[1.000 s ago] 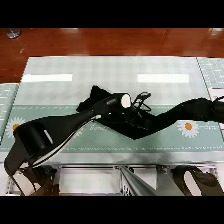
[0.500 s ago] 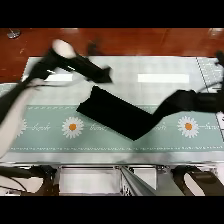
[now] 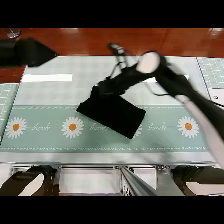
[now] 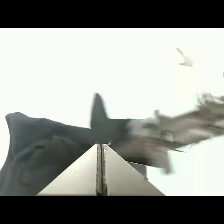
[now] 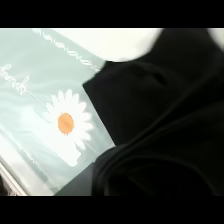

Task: Fold the shirts.

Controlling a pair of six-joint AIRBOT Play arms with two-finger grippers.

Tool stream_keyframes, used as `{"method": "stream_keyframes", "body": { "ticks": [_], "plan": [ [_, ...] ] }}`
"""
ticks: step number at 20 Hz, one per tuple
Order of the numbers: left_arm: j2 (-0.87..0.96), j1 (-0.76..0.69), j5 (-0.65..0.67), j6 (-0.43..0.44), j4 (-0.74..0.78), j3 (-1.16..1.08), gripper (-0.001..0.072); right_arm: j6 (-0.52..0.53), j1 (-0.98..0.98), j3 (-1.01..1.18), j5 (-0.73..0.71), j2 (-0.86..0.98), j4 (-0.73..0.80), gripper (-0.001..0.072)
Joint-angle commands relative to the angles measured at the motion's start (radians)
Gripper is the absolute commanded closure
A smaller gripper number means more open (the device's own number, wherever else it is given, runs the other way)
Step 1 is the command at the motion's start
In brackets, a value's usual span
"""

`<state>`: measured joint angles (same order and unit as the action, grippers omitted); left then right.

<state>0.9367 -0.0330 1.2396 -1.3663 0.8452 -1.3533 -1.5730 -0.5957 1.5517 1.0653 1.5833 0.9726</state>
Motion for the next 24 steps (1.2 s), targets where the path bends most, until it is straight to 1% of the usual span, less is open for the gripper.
{"method": "stream_keyframes", "body": {
  "ticks": [1,2,3,4,5,6,8,10,11,12,13,14,16,17,19,20,21,22,24],
  "plan": [
    [-0.168,0.013,-0.034,0.011,0.007,0.193,0.0684,-0.032,-0.083,0.150,-0.049,0.230,-0.018,0.0635],
    [-0.183,0.013,-0.058,0.007,0.007,0.249,0.0683,-0.032,-0.085,0.157,-0.056,0.261,-0.058,0.0304],
    [-0.187,0.014,-0.077,0.001,0.006,0.293,0.0684,-0.022,-0.078,0.167,-0.047,0.283,-0.096,0.0090],
    [-0.185,0.013,-0.092,0.001,0.006,0.333,0.0683,-0.019,-0.063,0.176,-0.031,0.287,-0.108,0.0088],
    [-0.180,0.014,-0.106,0.004,0.009,0.370,0.0683,-0.011,-0.034,0.195,0.013,0.276,-0.107,0.0089],
    [-0.174,0.014,-0.114,0.005,0.016,0.399,0.0684,0.001,0.007,0.213,0.072,0.254,-0.101,0.0089],
    [-0.163,0.014,-0.116,0.006,0.040,0.452,0.0683,0.028,0.130,0.219,0.218,0.155,-0.079,0.0089],
    [-0.161,0.014,-0.116,0.005,0.072,0.505,0.0683,0.023,0.263,0.211,0.366,0.011,0.065,0.0089],
    [-0.161,0.014,-0.116,0.005,0.075,0.530,0.0683,0.020,0.320,0.174,0.394,-0.084,0.161,0.0089],
    [-0.161,0.014,-0.116,0.005,0.075,0.556,0.0684,0.017,0.370,0.108,0.391,-0.184,0.234,0.0089],
    [-0.161,0.014,-0.119,0.005,0.074,0.578,0.0683,0.013,0.422,0.006,0.364,-0.299,0.274,0.0089],
    [-0.161,0.014,-0.128,0.005,0.075,0.595,0.0683,0.012,0.468,-0.111,0.316,-0.410,0.278,0.0090],
    [-0.161,0.014,-0.156,0.004,0.070,0.624,0.0683,-0.032,0.533,-0.410,0.159,-0.655,0.279,0.0094],
    [-0.161,0.013,-0.167,0.004,0.062,0.636,0.0683,-0.073,0.548,-0.552,0.086,-0.755,0.283,0.0094],
    [-0.161,0.013,-0.183,0.004,0.052,0.648,0.0683,-0.222,0.555,-0.827,-0.040,-0.911,0.286,0.0094],
    [-0.160,0.013,-0.183,0.004,0.052,0.648,0.0682,-0.292,0.549,-0.952,-0.087,-0.952,0.261,0.0094],
    [-0.160,0.013,-0.185,0.004,0.052,0.648,0.0683,-0.320,0.545,-1.049,-0.127,-0.963,0.208,0.0095],
    [-0.160,0.013,-0.185,0.004,0.052,0.648,0.0683,-0.318,0.534,-1.134,-0.176,-0.956,0.133,0.0095],
    [-0.160,0.013,-0.185,0.005,0.052,0.648,0.0683,-0.299,0.481,-1.227,-0.272,-0.907,0.000,0.0096]
  ]
}}
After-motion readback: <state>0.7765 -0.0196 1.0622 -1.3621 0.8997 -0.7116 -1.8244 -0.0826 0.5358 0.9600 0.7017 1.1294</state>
